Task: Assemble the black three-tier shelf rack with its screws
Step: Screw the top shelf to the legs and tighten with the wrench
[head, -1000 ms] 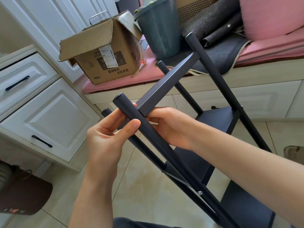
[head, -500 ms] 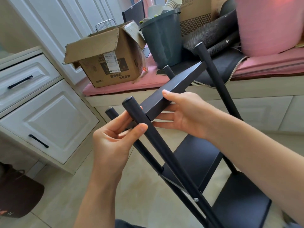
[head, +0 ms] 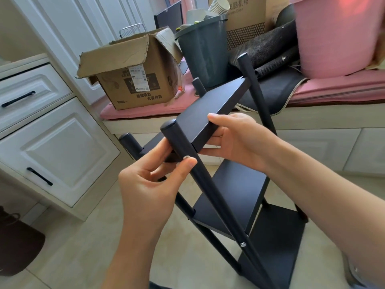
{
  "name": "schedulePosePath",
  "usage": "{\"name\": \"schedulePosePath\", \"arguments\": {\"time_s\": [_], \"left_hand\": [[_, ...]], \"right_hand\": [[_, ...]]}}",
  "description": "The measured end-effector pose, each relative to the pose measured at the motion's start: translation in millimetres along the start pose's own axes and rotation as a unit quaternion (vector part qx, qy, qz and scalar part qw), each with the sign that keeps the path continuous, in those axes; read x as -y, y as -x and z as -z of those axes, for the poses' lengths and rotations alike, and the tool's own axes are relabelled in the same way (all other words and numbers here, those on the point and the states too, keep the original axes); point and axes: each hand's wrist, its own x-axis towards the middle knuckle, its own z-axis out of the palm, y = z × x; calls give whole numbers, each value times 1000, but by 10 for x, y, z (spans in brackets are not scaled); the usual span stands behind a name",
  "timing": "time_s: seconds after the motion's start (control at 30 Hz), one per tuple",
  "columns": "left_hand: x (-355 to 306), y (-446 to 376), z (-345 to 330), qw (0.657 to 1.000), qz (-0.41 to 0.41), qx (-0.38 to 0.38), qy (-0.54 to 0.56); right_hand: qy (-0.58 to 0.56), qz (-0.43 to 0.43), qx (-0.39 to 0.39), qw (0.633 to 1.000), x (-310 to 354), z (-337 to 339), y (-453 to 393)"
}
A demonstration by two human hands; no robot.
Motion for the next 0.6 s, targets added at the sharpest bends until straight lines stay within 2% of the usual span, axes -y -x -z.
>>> {"name": "schedulePosePath", "arguments": {"time_s": [0.1, 0.37, 0.47, 0.6], "left_hand": [[-27, 30, -103, 999, -13, -14, -36], [-145, 160, -629, 990, -55, -9, -127], [-182, 164, -766, 982, -90, 22, -167], [-163, 194, -914, 975, -112, 95, -167]], "right_hand": [[3, 5, 5, 1000, 14, 59, -17], [43, -42, -78, 995, 251, 261, -5], [79, -56, -109, 989, 339, 381, 60], [92, -55, -146, 983, 473, 552, 199]]}}
